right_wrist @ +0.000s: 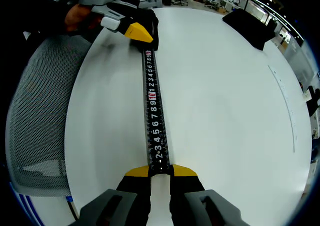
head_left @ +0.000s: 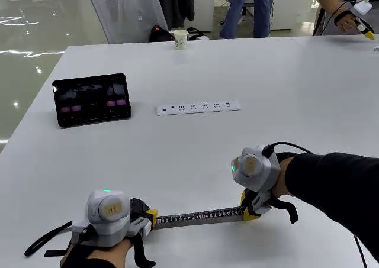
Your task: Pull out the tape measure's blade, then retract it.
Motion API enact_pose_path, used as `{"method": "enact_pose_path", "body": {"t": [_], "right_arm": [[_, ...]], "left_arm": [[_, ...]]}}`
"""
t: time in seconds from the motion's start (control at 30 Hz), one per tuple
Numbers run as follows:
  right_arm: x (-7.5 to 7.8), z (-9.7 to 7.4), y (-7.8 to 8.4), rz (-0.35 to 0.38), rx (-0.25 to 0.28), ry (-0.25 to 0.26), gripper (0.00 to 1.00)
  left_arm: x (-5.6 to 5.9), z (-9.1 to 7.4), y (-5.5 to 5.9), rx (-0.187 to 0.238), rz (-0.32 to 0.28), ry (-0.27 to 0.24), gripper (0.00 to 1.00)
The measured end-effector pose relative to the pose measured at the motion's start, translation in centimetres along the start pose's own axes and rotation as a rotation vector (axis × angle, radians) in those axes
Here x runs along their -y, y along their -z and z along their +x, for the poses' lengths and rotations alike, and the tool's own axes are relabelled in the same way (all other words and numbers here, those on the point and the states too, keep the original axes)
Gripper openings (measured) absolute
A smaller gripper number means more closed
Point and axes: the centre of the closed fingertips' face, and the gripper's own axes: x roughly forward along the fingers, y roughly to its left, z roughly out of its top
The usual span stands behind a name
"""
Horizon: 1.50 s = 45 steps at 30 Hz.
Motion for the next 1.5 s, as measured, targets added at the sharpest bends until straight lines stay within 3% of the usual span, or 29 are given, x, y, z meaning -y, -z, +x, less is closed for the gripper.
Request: {"method": "enact_pose_path", "body": {"t": [0.47,0.77,0.97,1.5], "right_arm": [[-0.1,0.0,-0.4,0.010,0.002,0.007,0.10],[0.0,0.2,-0.7,0.045,0.033,0.009,0.10],[0.0,0.2,-0.9,0.025,0.007,0.007,0.10],[0.0,0.4,-1.2,0.022,-0.002,0.015,0.11]], "left_arm": [[0.1,0.0,0.0,-0.014,0.001,0.002,0.61],[0.1,0.1,0.0,-0.017,0.001,0.001,0.61],[0.1,0.2,-0.1,-0.019,0.001,0.001,0.61],[0.0,0.2,-0.1,-0.025,0.000,0.001,0.61]]}}
